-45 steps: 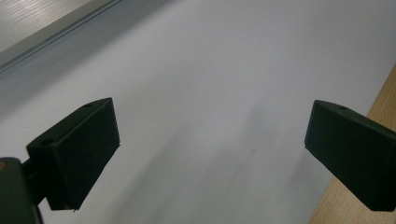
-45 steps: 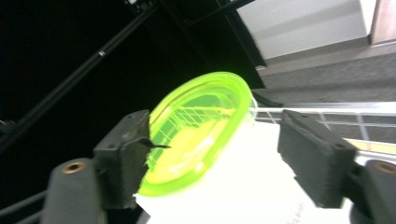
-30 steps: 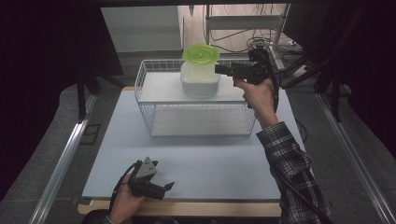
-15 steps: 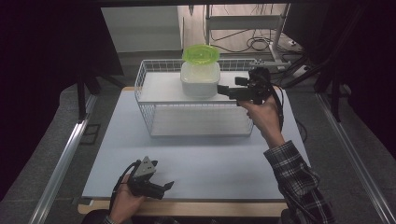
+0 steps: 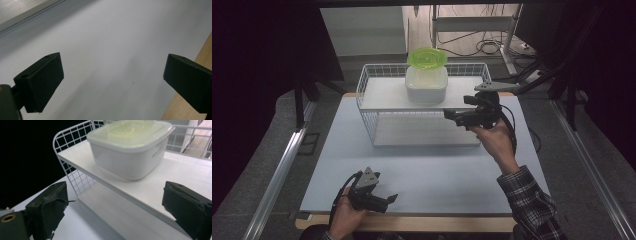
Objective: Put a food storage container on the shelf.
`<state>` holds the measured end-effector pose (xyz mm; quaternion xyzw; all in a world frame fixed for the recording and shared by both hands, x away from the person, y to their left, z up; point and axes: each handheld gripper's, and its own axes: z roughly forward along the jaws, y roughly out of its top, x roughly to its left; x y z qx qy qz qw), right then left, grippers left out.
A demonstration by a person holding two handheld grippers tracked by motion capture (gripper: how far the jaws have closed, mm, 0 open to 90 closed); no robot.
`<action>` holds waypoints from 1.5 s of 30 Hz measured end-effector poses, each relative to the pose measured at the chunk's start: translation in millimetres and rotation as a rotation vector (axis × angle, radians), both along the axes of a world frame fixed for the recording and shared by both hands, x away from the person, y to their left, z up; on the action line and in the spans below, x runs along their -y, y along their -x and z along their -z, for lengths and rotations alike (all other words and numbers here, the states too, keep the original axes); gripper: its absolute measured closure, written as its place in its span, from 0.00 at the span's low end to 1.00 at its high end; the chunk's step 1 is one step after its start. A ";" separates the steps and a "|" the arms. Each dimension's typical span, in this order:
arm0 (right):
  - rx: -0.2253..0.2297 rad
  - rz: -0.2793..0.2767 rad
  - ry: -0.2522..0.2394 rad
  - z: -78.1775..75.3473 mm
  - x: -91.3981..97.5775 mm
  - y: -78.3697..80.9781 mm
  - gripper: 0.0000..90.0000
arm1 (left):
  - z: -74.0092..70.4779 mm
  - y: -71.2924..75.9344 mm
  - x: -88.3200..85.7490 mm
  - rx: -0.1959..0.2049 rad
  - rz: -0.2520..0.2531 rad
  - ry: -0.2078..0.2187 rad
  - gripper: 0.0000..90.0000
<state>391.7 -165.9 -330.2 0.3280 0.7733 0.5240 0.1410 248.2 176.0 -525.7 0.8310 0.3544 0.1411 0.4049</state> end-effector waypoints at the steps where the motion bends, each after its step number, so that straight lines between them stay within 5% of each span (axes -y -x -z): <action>1: 0.001 -0.004 0.007 2.1 0.1 1.3 0.07 | -0.2 -0.1 -0.3 -0.002 0.000 0.006 0.03; 19: -0.025 -0.003 0.079 50.8 8.9 23.6 0.02 | 1.1 0.1 0.4 0.008 0.006 -0.003 0.03; 28: 0.014 0.047 0.141 84.2 17.9 38.8 0.00 | 1.9 -0.9 0.4 -0.007 0.006 -0.005 0.01; 45: -0.024 0.049 0.174 114.9 30.4 62.7 0.00 | 0.7 1.2 1.5 0.012 0.010 -0.010 0.02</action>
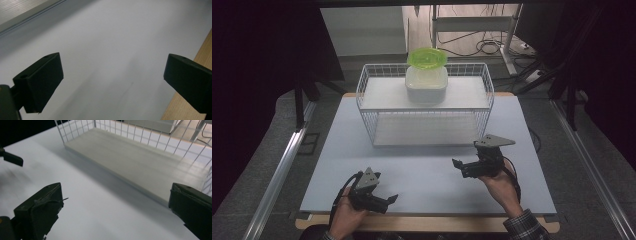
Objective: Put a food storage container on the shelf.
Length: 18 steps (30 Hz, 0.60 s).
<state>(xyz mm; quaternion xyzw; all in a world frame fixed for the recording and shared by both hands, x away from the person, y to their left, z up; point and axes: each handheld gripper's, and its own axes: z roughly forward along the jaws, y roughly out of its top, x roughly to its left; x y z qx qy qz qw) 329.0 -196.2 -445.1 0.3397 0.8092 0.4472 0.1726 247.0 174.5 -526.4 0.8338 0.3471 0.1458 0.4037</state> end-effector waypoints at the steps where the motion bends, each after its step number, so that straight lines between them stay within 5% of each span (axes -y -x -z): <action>1: -0.006 -0.003 0.005 2.4 0.6 1.1 0.00 | 0.0 0.1 0.1 0.001 0.000 -0.001 0.02; 18: -0.065 -0.007 0.081 38.4 10.7 15.9 0.00 | 0.5 0.5 -0.1 0.016 -0.003 -0.003 0.00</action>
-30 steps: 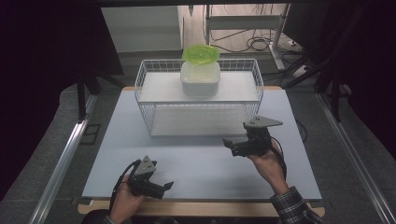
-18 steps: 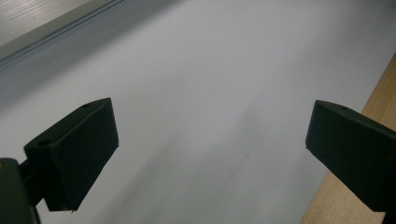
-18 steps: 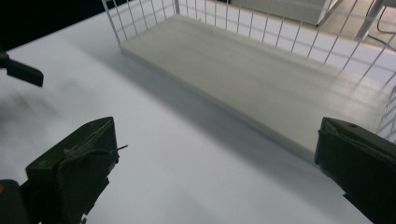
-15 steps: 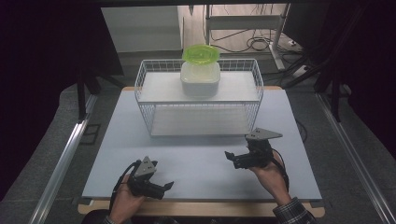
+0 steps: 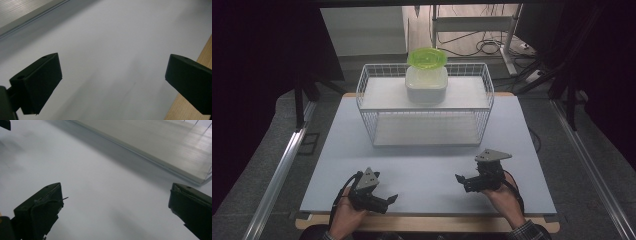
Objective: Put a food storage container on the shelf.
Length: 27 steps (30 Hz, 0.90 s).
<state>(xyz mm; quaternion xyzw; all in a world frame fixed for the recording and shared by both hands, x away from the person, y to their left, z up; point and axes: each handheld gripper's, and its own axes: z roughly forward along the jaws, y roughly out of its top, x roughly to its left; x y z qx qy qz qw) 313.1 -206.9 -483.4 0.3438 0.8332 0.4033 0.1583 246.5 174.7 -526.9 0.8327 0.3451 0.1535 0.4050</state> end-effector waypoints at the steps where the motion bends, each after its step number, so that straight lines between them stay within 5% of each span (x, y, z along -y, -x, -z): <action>1: -0.003 0.000 0.002 1.6 0.5 0.7 0.00 | -0.1 0.0 -0.1 0.000 0.001 0.001 0.00; 27: -0.068 0.022 0.094 30.4 11.7 16.6 0.00 | 1.7 -1.2 1.8 -0.005 0.007 -0.016 0.00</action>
